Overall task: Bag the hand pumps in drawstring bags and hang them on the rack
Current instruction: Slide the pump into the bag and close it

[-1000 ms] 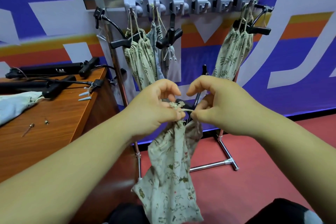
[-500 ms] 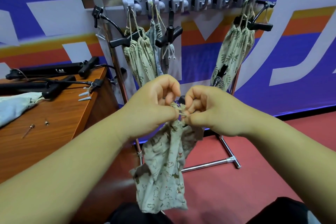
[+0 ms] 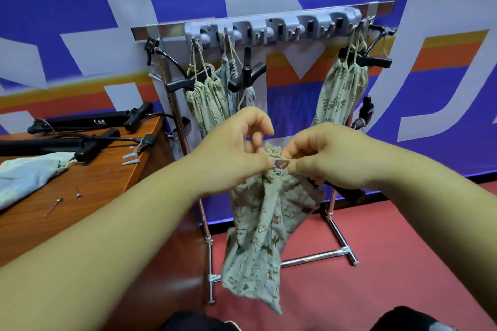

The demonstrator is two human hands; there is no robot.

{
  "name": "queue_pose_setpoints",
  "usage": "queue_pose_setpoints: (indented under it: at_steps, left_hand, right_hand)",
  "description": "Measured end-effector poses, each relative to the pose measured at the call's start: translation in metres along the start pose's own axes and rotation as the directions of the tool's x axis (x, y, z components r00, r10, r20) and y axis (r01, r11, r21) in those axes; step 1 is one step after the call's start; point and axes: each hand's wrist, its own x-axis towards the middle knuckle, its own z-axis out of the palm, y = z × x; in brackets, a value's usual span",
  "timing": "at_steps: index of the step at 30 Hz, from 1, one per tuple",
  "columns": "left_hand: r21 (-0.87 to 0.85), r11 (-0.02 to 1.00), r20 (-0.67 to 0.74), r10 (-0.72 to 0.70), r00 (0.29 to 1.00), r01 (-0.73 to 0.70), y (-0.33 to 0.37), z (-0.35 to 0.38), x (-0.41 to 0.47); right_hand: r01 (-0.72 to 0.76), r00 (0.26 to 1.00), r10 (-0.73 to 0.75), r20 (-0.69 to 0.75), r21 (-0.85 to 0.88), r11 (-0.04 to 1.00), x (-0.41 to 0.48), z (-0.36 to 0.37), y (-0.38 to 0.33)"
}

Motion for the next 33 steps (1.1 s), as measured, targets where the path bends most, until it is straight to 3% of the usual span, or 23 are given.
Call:
queue_pose_setpoints:
  at_steps: [3, 7, 15, 22, 29, 33]
  left_hand:
    - [0.148, 0.989, -0.004, -0.013, 1.000, 0.013, 0.009, 0.006, 0.005]
    - [0.410, 0.911, -0.089, 0.096, 0.991, -0.051, 0.022, 0.020, 0.017]
    - [0.546, 0.829, -0.190, 0.258, 0.947, -0.117, 0.037, 0.039, 0.058]
    - [0.498, 0.867, -0.335, 0.189, 0.923, 0.003, 0.049, 0.026, 0.121]
    - [0.552, 0.834, -0.320, 0.179, 0.931, 0.029, 0.074, 0.012, 0.195]
    - [0.540, 0.839, -0.359, 0.153, 0.921, 0.071, 0.079, 0.014, 0.242]
  right_hand:
    - [-0.037, 0.999, 0.039, -0.020, 0.126, 0.991, -0.008, -0.012, 0.001]
    - [-0.021, 0.990, 0.025, -0.142, 0.031, 0.999, -0.011, -0.023, 0.002]
    - [-0.051, 0.954, -0.008, -0.298, -0.189, 0.981, 0.010, -0.063, -0.002]
    - [-0.085, 0.929, -0.033, -0.367, -0.302, 0.950, 0.049, -0.105, -0.006]
    - [-0.178, 0.898, -0.003, -0.440, -0.369, 0.912, 0.088, -0.156, -0.005]
    - [-0.298, 0.874, 0.018, -0.486, -0.506, 0.809, 0.116, -0.186, -0.001]
